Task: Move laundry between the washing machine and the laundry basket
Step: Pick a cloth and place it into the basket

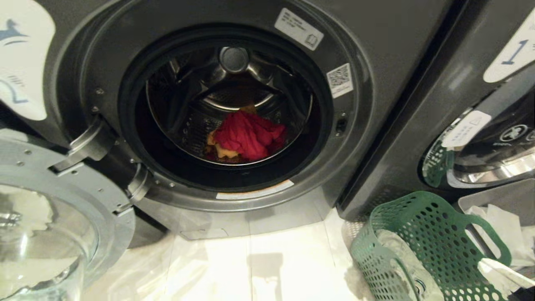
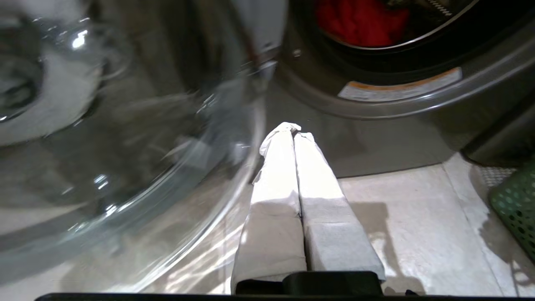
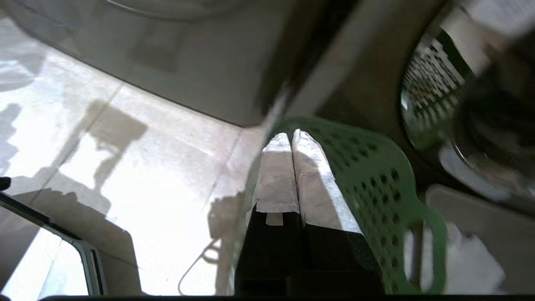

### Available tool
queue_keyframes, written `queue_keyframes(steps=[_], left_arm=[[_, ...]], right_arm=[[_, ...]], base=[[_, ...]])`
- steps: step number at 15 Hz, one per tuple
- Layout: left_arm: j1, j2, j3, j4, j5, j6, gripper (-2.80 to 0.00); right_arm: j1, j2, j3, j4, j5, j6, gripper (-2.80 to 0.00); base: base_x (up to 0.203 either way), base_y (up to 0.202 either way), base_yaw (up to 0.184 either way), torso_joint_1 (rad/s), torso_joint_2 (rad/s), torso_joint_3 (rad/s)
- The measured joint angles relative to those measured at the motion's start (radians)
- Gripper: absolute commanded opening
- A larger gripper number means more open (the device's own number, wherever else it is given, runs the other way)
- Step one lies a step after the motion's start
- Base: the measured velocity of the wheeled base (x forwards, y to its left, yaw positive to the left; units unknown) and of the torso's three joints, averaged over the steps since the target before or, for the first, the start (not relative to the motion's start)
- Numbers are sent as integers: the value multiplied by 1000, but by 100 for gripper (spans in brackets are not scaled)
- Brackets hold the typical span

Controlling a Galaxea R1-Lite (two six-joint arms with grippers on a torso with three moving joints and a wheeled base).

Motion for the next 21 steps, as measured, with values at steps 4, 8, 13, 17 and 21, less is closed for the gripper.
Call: queue_keyframes(steps=[4, 8, 13, 17, 21], left_arm=[[0, 0, 0, 0, 0, 0, -280], [0, 0, 0, 0, 0, 0, -280], [0, 0, 0, 0, 0, 0, -280], [-1, 0, 0, 0, 0, 0, -280], [-1, 0, 0, 0, 0, 0, -280]], right_arm=[[0, 6, 0, -8, -1, 4, -280], [-1, 20, 0, -34, -2, 8, -280], [-3, 38, 0, -36, -40, 52, -280], [-10, 138, 0, -91, -83, 199, -280], [-18, 378, -5, -299, -91, 342, -280]], base=[[-1, -10, 177, 4, 2, 1], [-1, -8, 180, 5, 2, 3], [-1, -9, 173, 3, 2, 2], [0, -1, 48, 1, 2, 4], [0, 0, 0, 0, 0, 0]])
